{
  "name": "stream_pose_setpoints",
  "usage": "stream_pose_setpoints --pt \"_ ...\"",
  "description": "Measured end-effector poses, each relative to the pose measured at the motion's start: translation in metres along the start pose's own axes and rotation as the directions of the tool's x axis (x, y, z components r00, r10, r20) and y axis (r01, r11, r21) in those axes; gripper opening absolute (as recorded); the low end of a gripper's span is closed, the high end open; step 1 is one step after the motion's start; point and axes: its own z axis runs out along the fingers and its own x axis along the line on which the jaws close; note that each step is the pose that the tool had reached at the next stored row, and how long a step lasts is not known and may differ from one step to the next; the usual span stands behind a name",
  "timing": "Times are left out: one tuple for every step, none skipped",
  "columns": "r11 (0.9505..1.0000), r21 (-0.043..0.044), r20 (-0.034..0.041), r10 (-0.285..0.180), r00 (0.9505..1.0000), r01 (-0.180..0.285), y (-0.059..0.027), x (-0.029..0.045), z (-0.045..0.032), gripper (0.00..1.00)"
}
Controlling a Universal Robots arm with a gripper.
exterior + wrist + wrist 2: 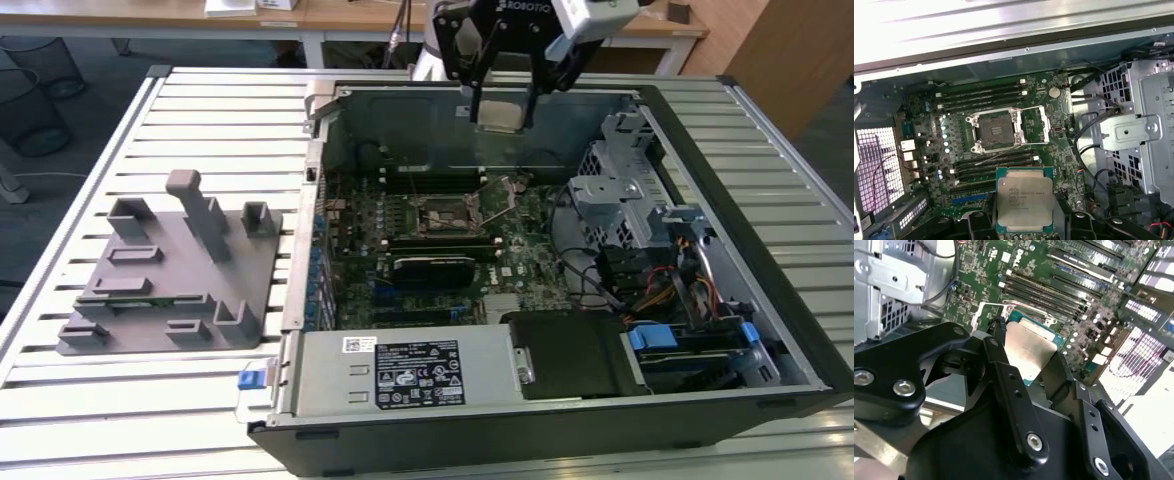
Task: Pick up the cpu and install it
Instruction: 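Place the cpu into insertion slot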
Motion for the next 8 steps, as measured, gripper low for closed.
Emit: stream_pose_setpoints --pt "0.9999 0.0003 0.0000 0.012 0.9999 -0.012 0.0000 0.0000 0.0002 0.53" --pt "0.9997 0.0007 -0.0001 0.023 0.9997 -0.023 0.0001 0.0000 0.0004 0.53" --pt "0.9995 0.0012 -0.0001 0.033 0.9995 -0.033 0.0001 0.0000 0.0004 0.53" --pt "0.9991 0.0015 -0.0001 0.042 0.9991 -0.042 0.0001 0.0000 0.0005 0.53" --pt "0.9987 0.0019 -0.0001 0.051 0.9987 -0.051 0.0001 0.0000 0.0006 0.53" --pt "0.9981 0.0022 -0.0001 0.061 0.9981 -0.061 0.0001 0.0000 0.0007 0.53" --pt "0.9974 0.0025 -0.0002 0.072 0.9974 -0.072 0.0001 0.0000 0.0007 0.53" --pt "0.9966 0.0026 -0.0003 0.082 0.9966 -0.082 0.0001 0.0000 0.0008 0.53"
